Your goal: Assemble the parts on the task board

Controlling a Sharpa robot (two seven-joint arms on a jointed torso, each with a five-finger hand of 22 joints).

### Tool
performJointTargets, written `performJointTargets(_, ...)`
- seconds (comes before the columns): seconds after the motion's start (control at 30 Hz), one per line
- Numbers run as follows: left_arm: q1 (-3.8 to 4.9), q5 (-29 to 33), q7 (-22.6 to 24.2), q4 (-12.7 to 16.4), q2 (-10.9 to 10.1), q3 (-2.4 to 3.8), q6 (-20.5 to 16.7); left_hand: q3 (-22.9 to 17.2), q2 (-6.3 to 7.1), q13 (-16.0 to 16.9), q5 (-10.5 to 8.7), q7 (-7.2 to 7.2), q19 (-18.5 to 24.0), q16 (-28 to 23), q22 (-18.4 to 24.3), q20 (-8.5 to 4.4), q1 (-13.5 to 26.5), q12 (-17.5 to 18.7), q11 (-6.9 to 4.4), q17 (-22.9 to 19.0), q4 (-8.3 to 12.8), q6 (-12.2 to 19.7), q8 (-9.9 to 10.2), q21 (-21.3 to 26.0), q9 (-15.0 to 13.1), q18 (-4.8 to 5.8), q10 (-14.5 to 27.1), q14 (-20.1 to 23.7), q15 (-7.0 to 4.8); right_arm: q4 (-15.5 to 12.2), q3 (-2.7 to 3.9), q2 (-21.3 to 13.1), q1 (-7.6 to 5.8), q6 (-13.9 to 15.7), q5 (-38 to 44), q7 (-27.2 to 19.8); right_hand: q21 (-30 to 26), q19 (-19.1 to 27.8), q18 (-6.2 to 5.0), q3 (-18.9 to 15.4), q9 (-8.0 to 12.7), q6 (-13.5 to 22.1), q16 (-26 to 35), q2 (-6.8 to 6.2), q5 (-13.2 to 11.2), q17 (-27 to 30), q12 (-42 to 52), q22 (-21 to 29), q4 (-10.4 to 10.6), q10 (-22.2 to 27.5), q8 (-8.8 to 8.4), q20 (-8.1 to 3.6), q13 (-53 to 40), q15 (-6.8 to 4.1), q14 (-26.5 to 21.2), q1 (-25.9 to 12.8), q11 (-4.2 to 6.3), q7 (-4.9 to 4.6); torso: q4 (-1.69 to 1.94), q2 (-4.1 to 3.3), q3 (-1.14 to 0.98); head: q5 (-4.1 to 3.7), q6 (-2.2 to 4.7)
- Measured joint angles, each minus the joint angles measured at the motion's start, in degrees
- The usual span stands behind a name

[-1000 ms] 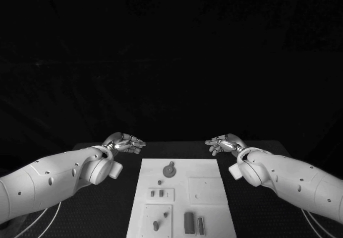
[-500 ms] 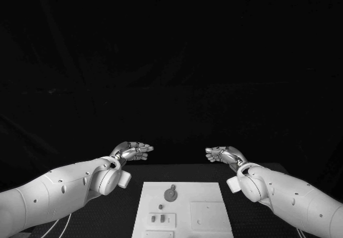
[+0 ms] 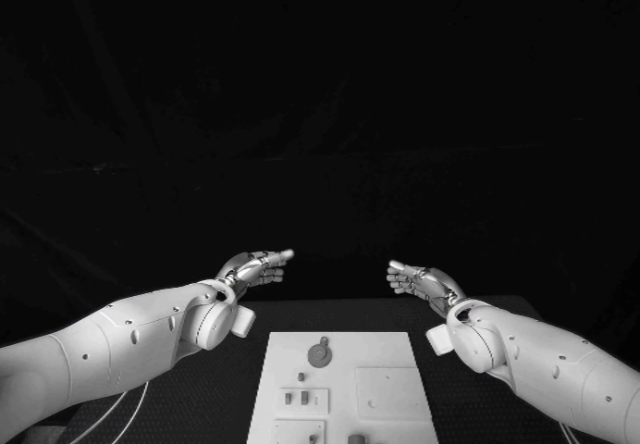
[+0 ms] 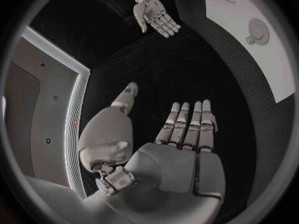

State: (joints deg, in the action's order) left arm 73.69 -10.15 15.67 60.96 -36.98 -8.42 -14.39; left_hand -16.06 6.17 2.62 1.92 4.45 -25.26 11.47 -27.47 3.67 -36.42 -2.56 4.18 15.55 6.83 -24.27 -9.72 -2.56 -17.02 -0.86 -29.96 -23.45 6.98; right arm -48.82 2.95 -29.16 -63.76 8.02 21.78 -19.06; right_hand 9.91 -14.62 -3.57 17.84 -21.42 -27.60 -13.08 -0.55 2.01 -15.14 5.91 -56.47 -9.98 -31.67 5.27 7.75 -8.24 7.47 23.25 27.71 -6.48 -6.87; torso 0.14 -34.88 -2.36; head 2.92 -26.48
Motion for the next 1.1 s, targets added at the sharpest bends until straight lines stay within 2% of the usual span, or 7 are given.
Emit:
performJointTargets(0.07, -0.35, 0.0, 0.0, 0.6, -0.3, 0.3, -0.2, 4.8, -1.92, -0.8, -0.57, -1.31, 7.5, -3.4, 8.1, -1.09, 10.8, 0.8, -1.24, -4.6, -2.0, 7.2, 2.9, 0.8, 5.0, 0.0, 8.9, 6.9, -2.07, -0.7, -0.05, -0.2, 0.05, 0.2, -0.1, 0.0, -2.9, 4.2, 1.01, -5.2, 6.2, 8.0, 3.8, 0.23, -0.5, 4.4, -1.7, 10.7, 2.9, 9.1, -1.53, -2.28, 2.4, -2.29, -6.8, -8.1, 1.88, 2.01, 0.01, 0.05, 0.07, -0.09, -0.2)
performJointTargets(0.2, -1.86, 0.3, 0.2, 3.7, -1.2, 1.25, -1.5, 10.3, -4.0, -1.7, -1.09, -2.84, 16.2, -7.3, 17.5, -2.35, 23.2, 1.4, -2.65, -9.9, -4.4, 15.5, 6.2, 1.4, 10.9, -0.01, 19.2, 15.0, -4.48, -3.9, -0.32, -1.4, 0.36, 1.4, -0.8, 0.0, -6.3, 9.3, 1.92, -11.3, 13.6, 17.6, 8.3, 0.45, -1.2, 9.6, -3.8, 32.3, 6.4, 20.2, -3.35, -4.95, 5.3, -4.8, -14.8, -17.7, 4.12, 4.39, 0.01, 0.44, 0.34, -0.49, -1.29)
performJointTargets(0.37, -4.98, 1.5, 1.6, 10.2, -2.9, 3.26, -5.3, 13.5, -5.23, -2.2, -1.44, -3.74, 21.2, -9.6, 23.1, -3.06, 30.6, 1.9, -3.52, -13.1, -5.7, 20.4, 8.2, 2.0, 14.3, -0.02, 25.2, 19.7, -5.86, -10.6, -0.82, -4.0, 0.93, 4.8, -2.7, -0.7, -8.3, 12.2, 1.93, -14.8, 18.0, 23.2, 11.0, 0.51, -1.4, 12.7, -4.8, 45.8, 8.5, 26.6, -4.3, -6.6, 6.9, -6.26, -19.5, -23.3, 5.47, 5.77, -0.03, 1.51, 0.99, -1.45, -3.98)
performJointTargets(0.6, -10.3, 4.5, 5.7, 21.5, -5.7, 6.39, -14.5, 15.7, -6.05, -2.5, -1.72, -4.38, 24.7, -11.1, 26.9, -3.66, 35.6, 2.2, -4.05, -15.2, -6.7, 23.7, 9.5, 2.4, 16.6, -0.02, 29.3, 22.9, -6.83, -22.9, -1.69, -8.8, 1.94, 13.2, -7.7, -2.8, -9.1, 13.5, 2.77, -16.7, 20.3, 26.0, 12.3, 0.64, -1.6, 14.3, -5.3, 52.8, 9.6, 29.8, -4.74, -7.35, 7.8, -7.26, -21.8, -25.8, 6.21, 6.54, -0.12, 2.97, 1.91, -2.58, -6.98)
performJointTargets(0.73, -12.25, 6.3, 8.2, 25.8, -6.9, 7.61, -19.9, 15.9, -6.19, -2.6, -1.73, -4.46, 25.1, -11.3, 27.4, -3.67, 36.0, 2.2, -4.18, -15.5, -6.8, 24.0, 9.5, 2.4, 16.9, -0.03, 29.7, 23.2, -6.98, -30.5, -2.25, -11.7, 2.61, 19.3, -11.4, -4.5, -9.7, 14.3, 2.77, -17.6, 21.2, 27.3, 12.9, 0.53, -1.6, 15.0, -5.7, 56.0, 10.0, 31.4, -5.07, -7.74, 8.1, -7.38, -22.9, -27.4, 6.41, 6.84, -0.14, 3.42, 2.19, -2.84, -7.67)
performJointTargets(0.9, -13.44, 8.0, 10.5, 28.5, -7.6, 8.29, -24.7, 15.8, -6.19, -2.6, -1.73, -4.46, 25.1, -11.3, 27.4, -3.67, 36.0, 2.2, -4.18, -15.5, -6.8, 24.0, 9.5, 2.4, 17.0, -0.03, 29.7, 23.2, -6.98, -36.9, -2.71, -14.0, 3.2, 26.1, -15.5, -6.4, -9.7, 14.3, 2.77, -17.6, 21.4, 27.3, 12.9, 0.55, -1.6, 15.1, -5.7, 56.4, 10.0, 31.5, -5.07, -7.74, 8.2, -7.46, -23.0, -27.4, 6.49, 6.87, -0.14, 3.61, 2.29, -2.91, -7.86)
performJointTargets(1.1, -13.56, 9.2, 11.9, 28.8, -7.7, 8.36, -27.4, 15.8, -6.19, -2.6, -1.73, -4.46, 25.0, -11.3, 27.4, -3.67, 36.0, 2.2, -4.17, -15.5, -6.8, 24.0, 9.5, 2.4, 17.0, -0.03, 29.7, 23.2, -6.98, -40.7, -2.96, -15.4, 3.53, 31.9, -19.0, -8.1, -9.7, 14.3, 2.77, -17.6, 21.4, 27.3, 12.9, 0.55, -1.6, 15.1, -5.7, 56.4, 10.0, 31.5, -5.07, -7.74, 8.2, -7.45, -23.0, -27.4, 6.49, 6.87, -0.14, 3.68, 2.33, -2.92, -7.89)
